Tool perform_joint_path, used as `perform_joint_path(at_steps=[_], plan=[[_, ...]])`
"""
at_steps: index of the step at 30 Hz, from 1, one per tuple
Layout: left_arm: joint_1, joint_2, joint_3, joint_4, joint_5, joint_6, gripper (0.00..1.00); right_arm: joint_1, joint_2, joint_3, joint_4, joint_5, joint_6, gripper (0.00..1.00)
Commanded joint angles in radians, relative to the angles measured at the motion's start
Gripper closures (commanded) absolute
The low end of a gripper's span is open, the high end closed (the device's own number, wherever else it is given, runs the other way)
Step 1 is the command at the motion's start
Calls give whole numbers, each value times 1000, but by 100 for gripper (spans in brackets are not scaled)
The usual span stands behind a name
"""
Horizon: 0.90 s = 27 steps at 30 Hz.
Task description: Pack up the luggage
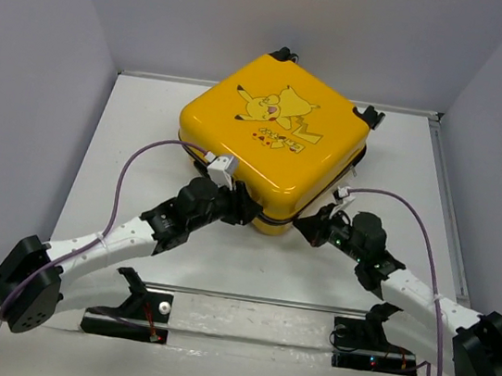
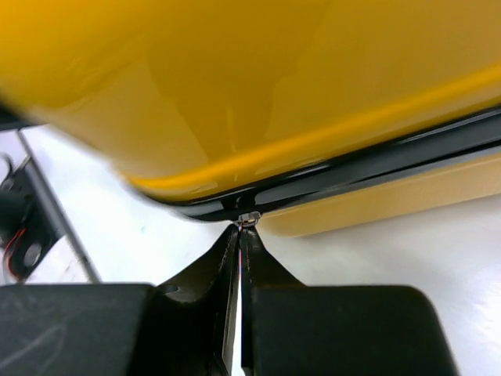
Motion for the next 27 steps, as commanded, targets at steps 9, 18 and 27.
perform_joint_path(at_steps=[9, 18, 27], plan=[[-8, 194, 188, 152, -7, 28, 47, 525, -7, 113, -204, 398, 121, 93], [-17, 146, 229, 9, -116, 42, 48, 631, 337, 318, 40, 843, 250, 93], [312, 43, 586, -352, -59, 148, 23, 642, 400, 313, 178, 897, 312, 80]])
